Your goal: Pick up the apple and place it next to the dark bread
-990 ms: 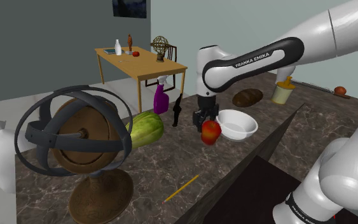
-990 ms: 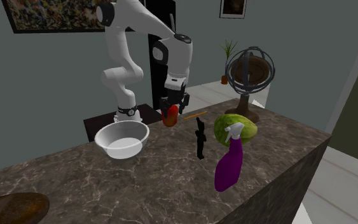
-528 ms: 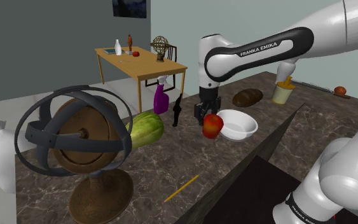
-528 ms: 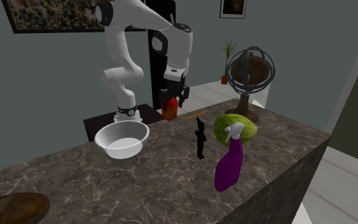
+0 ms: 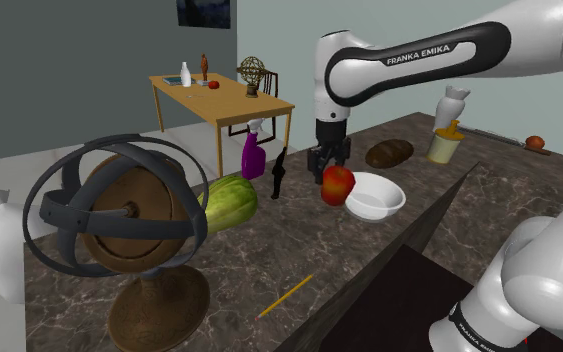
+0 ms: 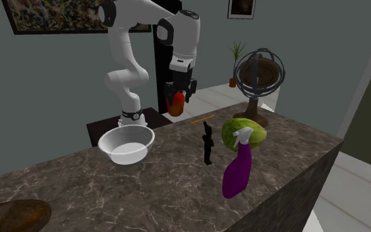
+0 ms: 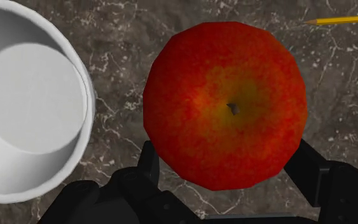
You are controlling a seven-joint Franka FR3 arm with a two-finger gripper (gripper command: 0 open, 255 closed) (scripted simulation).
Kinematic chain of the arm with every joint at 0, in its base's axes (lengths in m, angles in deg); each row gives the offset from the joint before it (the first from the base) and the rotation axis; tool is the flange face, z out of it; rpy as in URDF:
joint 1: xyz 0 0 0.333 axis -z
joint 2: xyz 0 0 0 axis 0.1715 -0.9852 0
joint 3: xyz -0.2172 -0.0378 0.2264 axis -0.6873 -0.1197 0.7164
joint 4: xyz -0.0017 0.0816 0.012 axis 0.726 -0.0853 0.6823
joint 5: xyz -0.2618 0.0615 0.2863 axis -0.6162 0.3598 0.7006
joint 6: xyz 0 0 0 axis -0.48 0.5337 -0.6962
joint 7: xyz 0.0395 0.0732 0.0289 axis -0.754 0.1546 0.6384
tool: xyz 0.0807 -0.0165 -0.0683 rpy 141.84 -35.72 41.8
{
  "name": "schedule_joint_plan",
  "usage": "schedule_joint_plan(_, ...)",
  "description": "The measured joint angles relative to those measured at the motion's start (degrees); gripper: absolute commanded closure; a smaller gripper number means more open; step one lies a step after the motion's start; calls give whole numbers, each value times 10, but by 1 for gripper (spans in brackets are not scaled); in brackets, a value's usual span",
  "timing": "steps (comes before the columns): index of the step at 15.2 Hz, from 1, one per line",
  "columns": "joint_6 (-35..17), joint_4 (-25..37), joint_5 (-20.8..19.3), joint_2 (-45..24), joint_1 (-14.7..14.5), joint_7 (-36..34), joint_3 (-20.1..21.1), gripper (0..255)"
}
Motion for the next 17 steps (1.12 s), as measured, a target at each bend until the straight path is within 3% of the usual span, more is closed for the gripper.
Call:
schedule_joint_plan(10,75,64,1,11,0,0,-1,255)
schedule_joint_plan(17,79,29,-25,50,36,81,-53,255)
